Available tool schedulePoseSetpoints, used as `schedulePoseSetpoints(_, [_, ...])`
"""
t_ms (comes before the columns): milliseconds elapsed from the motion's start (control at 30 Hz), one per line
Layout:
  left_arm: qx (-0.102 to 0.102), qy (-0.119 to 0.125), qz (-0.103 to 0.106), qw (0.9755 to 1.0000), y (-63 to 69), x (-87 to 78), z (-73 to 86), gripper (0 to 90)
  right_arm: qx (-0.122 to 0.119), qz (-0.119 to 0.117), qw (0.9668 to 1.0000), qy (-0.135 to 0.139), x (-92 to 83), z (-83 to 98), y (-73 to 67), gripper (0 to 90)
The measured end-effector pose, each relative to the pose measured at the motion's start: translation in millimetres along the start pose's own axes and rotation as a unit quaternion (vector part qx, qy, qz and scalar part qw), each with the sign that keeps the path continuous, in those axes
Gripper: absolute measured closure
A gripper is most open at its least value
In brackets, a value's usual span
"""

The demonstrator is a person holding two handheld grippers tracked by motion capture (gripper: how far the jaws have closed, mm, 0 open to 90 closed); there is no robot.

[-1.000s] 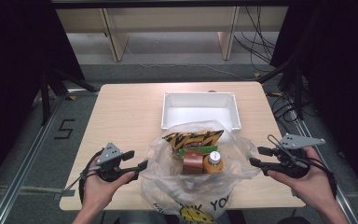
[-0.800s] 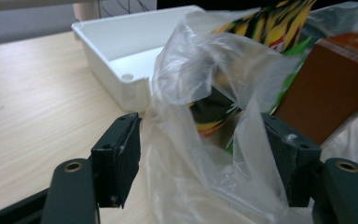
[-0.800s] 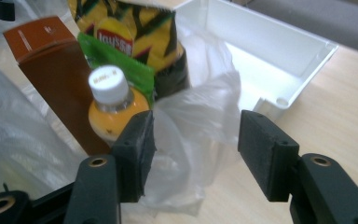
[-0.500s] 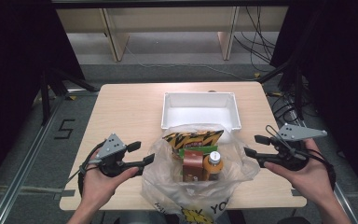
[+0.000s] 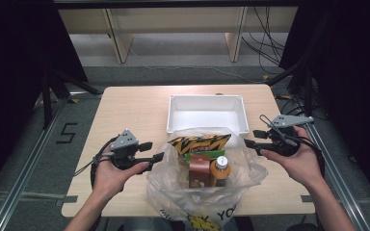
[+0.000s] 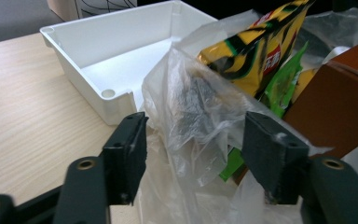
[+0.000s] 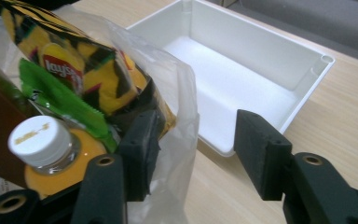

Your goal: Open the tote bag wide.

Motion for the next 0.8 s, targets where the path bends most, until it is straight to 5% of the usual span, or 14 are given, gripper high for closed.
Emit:
schedulePoseSetpoints(367, [0.008,-0.025,0.007,0.9996,-11.0,22.4,13.7,65.4,-0.012,-0.023,0.9982,-0.053,34.4,10.3,-5.3,66.6])
schedulePoseSetpoints(500, [-0.005,-0.028,0.01,0.9995,-13.0,27.4,17.6,72.0,-0.012,-0.018,0.9989,-0.043,42.6,13.6,-6.5,71.8])
schedulePoseSetpoints(567, [-0.012,-0.035,0.013,0.9992,-15.2,32.2,21.6,75.1,-0.008,-0.022,0.9978,-0.061,43.4,16.3,-8.2,76.2])
schedulePoseSetpoints(600, [-0.019,-0.035,0.011,0.9991,-15.3,33.8,23.0,76.9,-0.001,-0.02,0.9985,-0.05,46.4,17.7,-11.1,77.5])
schedulePoseSetpoints(633, [-0.02,-0.039,0.013,0.9989,-16.0,35.0,24.4,79.2,-0.013,-0.025,0.9974,-0.066,44.8,19.2,-10.5,79.1])
schedulePoseSetpoints(700, [-0.025,-0.045,0.009,0.9986,-16.9,38.3,27.4,83.3,-0.019,-0.023,0.998,-0.057,49.5,22.5,-12.4,81.9])
schedulePoseSetpoints(767, [-0.022,-0.059,0.007,0.998,-19.0,40.5,30.7,87.4,-0.004,-0.023,0.9972,-0.071,50.4,25.1,-16.3,84.6])
schedulePoseSetpoints(800, [-0.031,-0.056,0.006,0.998,-19.4,43.0,32.1,89.0,-0.028,-0.022,0.997,-0.068,52.9,27.5,-14.7,85.5])
Point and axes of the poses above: each handheld gripper's, and its own axes: x roughly forward along the jaws, z roughly out of its underside, y roughly to its right, the point moved 4 cm from there along x, roughly forward along the jaws, and after that the axes turned 14 degrees about z, right-handed, at the moved point
